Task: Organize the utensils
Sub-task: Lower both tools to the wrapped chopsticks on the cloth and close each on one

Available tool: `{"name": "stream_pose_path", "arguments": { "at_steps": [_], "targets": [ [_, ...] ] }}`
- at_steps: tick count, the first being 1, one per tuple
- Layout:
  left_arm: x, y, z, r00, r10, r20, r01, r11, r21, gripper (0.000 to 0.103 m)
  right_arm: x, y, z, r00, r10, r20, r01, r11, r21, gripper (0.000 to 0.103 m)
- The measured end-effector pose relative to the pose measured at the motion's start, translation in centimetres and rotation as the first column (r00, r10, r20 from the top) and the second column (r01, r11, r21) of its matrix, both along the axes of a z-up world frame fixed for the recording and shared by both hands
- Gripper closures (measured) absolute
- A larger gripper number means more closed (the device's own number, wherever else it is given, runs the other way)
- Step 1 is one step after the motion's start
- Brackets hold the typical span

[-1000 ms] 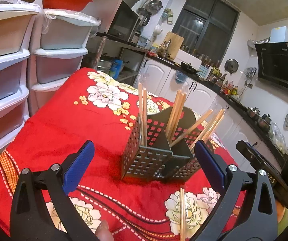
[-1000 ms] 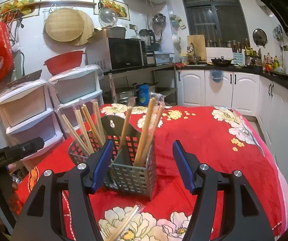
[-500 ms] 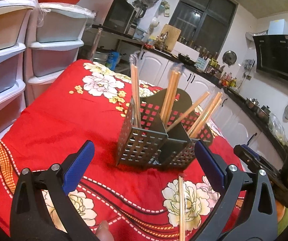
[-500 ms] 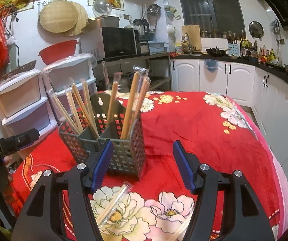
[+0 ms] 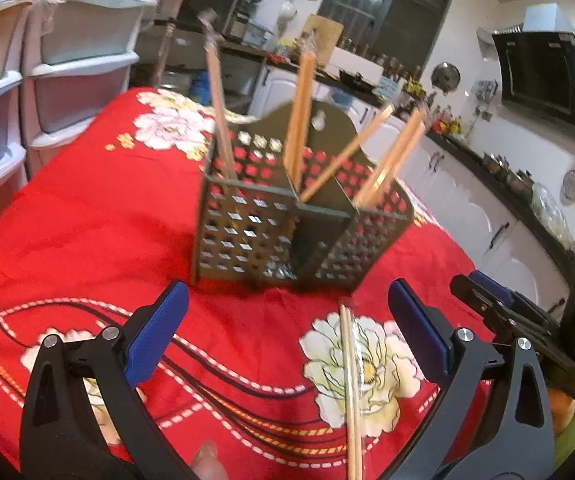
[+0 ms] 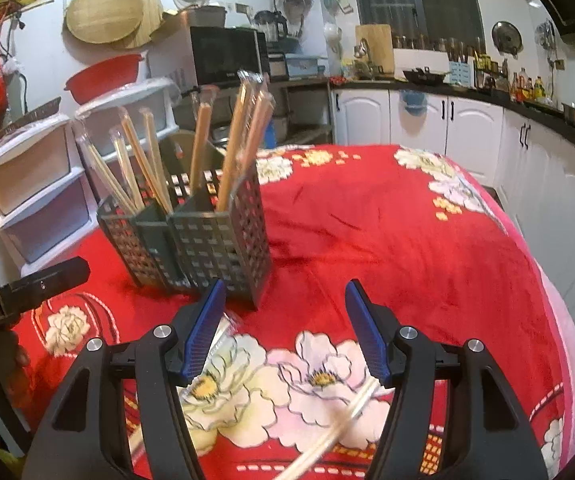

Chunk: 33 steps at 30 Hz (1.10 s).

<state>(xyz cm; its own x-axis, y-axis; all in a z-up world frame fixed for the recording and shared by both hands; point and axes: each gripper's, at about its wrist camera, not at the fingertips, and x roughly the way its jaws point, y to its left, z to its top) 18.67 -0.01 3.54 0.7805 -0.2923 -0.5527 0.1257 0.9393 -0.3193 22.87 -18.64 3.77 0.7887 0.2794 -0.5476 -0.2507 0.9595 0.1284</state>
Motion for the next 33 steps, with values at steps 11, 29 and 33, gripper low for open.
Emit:
{"name": "stream_pose_path", "arguments": {
  "at_steps": [11,29,33],
  "targets": [
    [1.0,-3.0,-2.6,0.992,-0.085,-0.095,0.087,0.996,0.023,0.02,-0.1,-2.0,-3.1,0.991,-0.032,-0.129,0.033,0.999,0.0,0.043],
    [4.6,-8.4,-5.5,0.952,-0.196,-0.237,0.219,0.973,0.074,0.043,1.3,-4.4,-6.9,0.948,-0.061,-0.313,0.077,0.996,0.038,0.05],
    [5.7,-8.8,-6.1,0.949,-0.182,-0.258,0.211,0.973,0.09,0.046,1.8,-4.4,-7.0,0.946,-0.062,-0.317,0.078,0.996,0.039,0.055]
  ]
}}
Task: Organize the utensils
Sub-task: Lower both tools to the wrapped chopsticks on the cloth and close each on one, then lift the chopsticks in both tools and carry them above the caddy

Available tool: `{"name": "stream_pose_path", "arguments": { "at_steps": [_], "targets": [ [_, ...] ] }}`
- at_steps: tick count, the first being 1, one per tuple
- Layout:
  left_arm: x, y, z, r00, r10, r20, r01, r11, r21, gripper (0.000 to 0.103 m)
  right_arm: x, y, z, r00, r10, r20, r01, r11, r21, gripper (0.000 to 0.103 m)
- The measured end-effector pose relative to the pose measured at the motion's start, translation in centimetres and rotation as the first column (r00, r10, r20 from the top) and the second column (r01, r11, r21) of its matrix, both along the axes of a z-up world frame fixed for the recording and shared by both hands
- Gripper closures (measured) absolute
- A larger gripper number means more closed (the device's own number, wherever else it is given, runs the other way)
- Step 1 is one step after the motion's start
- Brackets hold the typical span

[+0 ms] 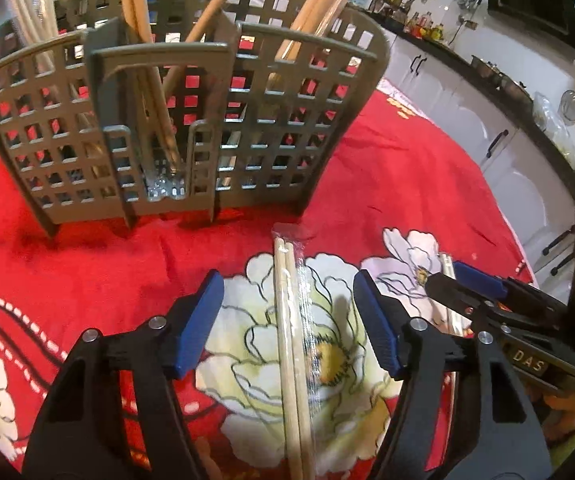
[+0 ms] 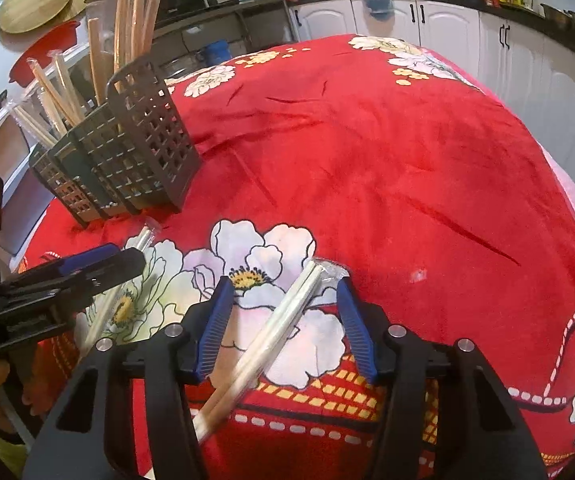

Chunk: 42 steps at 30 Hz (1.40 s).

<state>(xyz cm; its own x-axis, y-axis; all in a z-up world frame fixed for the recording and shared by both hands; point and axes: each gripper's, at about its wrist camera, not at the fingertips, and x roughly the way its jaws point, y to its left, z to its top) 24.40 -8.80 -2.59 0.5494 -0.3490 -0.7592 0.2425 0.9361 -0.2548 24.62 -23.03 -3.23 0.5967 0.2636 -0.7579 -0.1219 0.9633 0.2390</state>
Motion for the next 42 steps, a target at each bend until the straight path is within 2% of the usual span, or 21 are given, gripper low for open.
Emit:
{"name": "stream_pose_path", "arguments": {
  "at_steps": [7,11,14,17,18,20,26,33,42],
  "targets": [
    [1.4,-1.0,-0.2,1.0,0.015,0.0,-0.015,0.998,0.054,0.058,0.9,0.1,-0.1,1.0,-0.003,-0.007,0.003,1.0,-0.018,0.074],
    [1.9,-1.7,-0.1,0.999,0.037,0.001,-0.037,0.995,0.089,0.071,1.4,0.1,-0.1,1.0,-0.01,-0.004,0.01,1.0,-0.014,0.081],
    [2.2,-1.9,0.0,0.999,0.041,0.005,-0.042,0.993,0.109,0.076,1.8,0.2,-0.1,1.0,-0.009,-0.005,0.009,1.0,-0.017,0.085],
    [2.3,-1.5,0.0,0.999,0.052,0.001,-0.052,0.994,0.094,0.09,2.1,0.2,-0.1,1.0,-0.013,-0.005,0.013,1.0,-0.004,0.09],
    [2.4,-0.9,0.1,0.998,0.055,-0.003,-0.055,0.995,0.083,0.091,2.2,0.1,0.0,1.0,-0.013,-0.005,0.013,1.0,0.005,0.092],
    [2.2,0.4,0.3,0.998,0.061,-0.019,-0.061,0.998,0.033,0.098,2.3,0.0,0.2,1.0,-0.001,-0.01,0.001,0.999,0.043,0.094],
    [0.5,2.5,2.2,0.997,0.07,0.016,-0.07,0.997,-0.034,0.1,1.7,1.1,1.5,0.999,0.036,0.032,-0.038,0.997,0.066,0.096],
    [-2.1,5.7,6.1,0.99,0.092,0.104,-0.082,0.991,-0.102,0.1,0.8,2.9,5.4,0.987,0.092,0.132,-0.103,0.991,0.079,0.097],
    [-4.5,10.0,12.6,0.952,0.163,0.258,-0.123,0.979,-0.165,0.1,-0.6,6.2,11.5,0.941,0.178,0.287,-0.208,0.975,0.079,0.098]
  ]
}}
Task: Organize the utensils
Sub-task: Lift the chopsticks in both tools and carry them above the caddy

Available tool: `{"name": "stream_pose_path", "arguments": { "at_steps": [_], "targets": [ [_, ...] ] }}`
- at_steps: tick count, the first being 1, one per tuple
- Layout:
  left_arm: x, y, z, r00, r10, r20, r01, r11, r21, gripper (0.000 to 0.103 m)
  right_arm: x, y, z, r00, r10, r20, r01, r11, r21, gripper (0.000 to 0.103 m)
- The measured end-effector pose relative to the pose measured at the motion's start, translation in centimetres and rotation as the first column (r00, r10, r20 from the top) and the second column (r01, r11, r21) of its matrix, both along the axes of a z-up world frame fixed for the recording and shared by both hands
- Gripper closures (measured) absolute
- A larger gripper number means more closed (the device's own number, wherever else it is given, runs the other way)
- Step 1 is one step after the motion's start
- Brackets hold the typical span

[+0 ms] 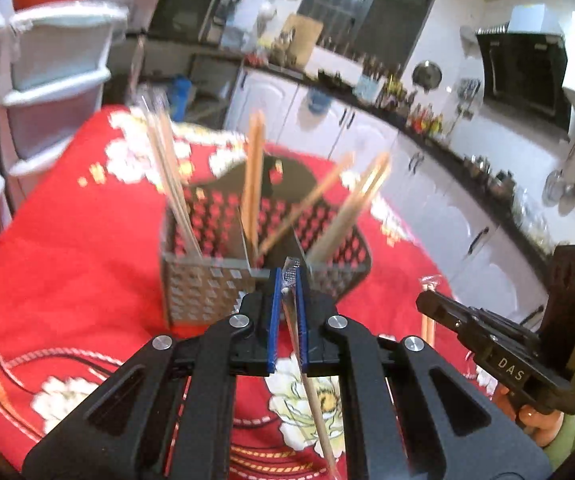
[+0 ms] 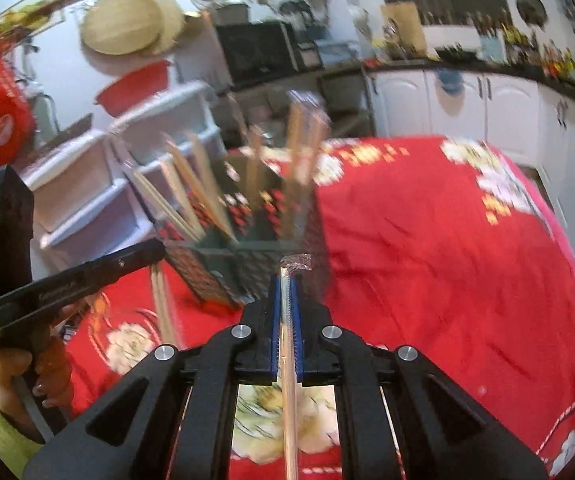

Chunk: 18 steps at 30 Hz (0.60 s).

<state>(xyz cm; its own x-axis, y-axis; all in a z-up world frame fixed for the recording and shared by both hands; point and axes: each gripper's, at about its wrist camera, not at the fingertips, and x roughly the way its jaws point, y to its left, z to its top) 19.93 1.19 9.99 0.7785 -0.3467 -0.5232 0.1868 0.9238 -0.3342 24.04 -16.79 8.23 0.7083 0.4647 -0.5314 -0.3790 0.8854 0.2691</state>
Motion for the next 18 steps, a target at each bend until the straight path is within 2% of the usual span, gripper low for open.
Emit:
{"name": "stream_pose_path", "arguments": {
  "at_steps": [7,12,18],
  "targets": [
    [-1.0,2.2,4.9,0.992,0.047,0.115,-0.044,0.999,-0.031,0.1,-0.4,1.9,5.4,0.988,0.046,0.145,-0.05,0.998,0.027,0.098],
    [-1.0,3.3,8.8,0.976,0.094,0.197,-0.09,0.996,-0.026,0.1,0.1,3.0,9.0,0.968,0.047,0.245,-0.06,0.997,0.045,0.098],
    [-1.0,4.2,12.3,0.955,0.118,0.272,-0.112,0.993,-0.039,0.1,1.5,3.5,11.9,0.948,0.037,0.318,-0.06,0.996,0.064,0.098]
  ]
}}
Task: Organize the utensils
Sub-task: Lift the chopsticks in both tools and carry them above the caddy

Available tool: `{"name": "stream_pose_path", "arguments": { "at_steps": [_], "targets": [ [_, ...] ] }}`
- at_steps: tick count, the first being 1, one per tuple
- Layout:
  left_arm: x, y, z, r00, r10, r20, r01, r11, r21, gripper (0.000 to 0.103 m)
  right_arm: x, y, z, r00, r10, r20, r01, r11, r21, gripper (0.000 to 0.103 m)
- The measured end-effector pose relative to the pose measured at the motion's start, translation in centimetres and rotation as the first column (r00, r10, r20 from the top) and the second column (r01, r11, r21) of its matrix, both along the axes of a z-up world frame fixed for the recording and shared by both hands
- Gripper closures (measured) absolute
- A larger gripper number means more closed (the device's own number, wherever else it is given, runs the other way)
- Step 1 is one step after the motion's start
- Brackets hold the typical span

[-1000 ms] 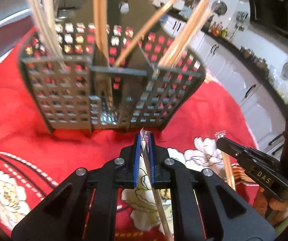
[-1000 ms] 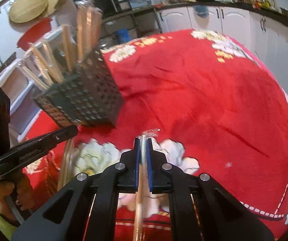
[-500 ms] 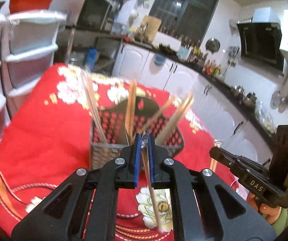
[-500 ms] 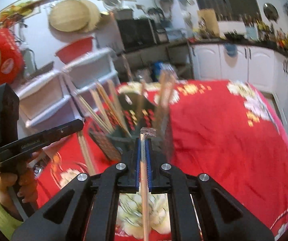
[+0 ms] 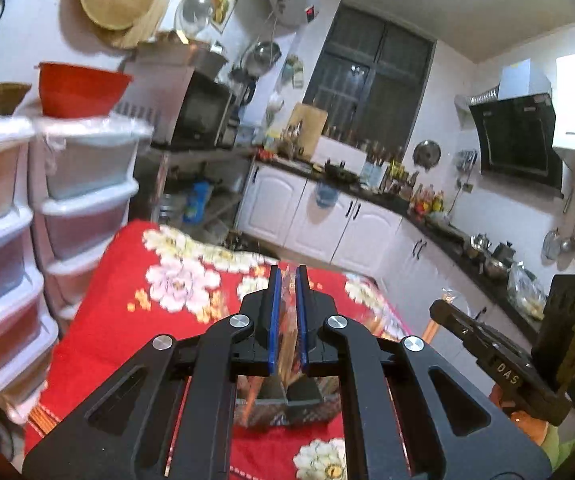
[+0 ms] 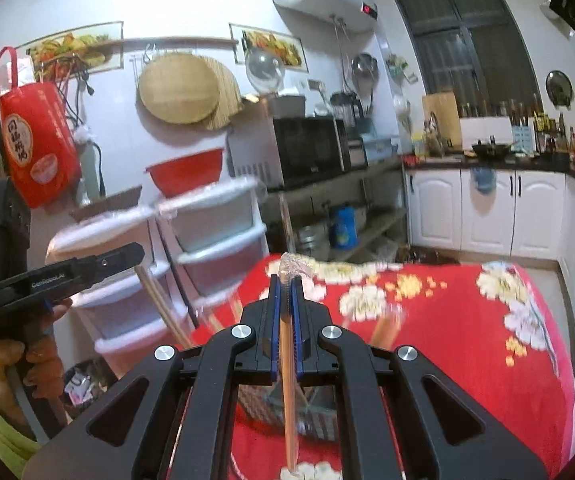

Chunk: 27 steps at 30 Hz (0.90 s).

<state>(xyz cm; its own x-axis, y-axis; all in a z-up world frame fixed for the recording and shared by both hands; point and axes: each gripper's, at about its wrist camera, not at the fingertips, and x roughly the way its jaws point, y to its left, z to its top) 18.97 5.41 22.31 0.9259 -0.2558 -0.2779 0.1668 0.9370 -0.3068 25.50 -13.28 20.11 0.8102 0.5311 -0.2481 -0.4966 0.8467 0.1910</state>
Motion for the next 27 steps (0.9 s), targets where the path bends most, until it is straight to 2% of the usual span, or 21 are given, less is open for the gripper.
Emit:
{"name": "stream_pose_path", "arguments": {
  "at_steps": [8,14,20,27],
  "targets": [
    [1.2,-1.2,2.9,0.998,-0.006,0.069,0.006,1.0,0.0,0.101,1.9,-0.1,2.0,0.998,-0.034,0.061,0.032,0.999,0.032,0.098],
    [2.7,-2.2,3.3,0.997,-0.014,0.075,0.014,1.0,0.0,0.101,3.2,-0.7,2.3,0.994,-0.067,0.087,0.063,0.997,0.053,0.098],
    [4.1,-2.9,2.5,0.998,0.001,0.062,-0.001,1.0,0.003,0.101,4.6,-0.8,1.6,0.991,-0.097,0.087,0.092,0.994,0.065,0.098],
    [6.2,-3.5,-0.2,1.0,0.014,0.008,-0.014,1.0,0.006,0.101,5.9,0.0,-0.1,0.987,-0.117,0.108,0.113,0.992,0.048,0.098]
  ]
}}
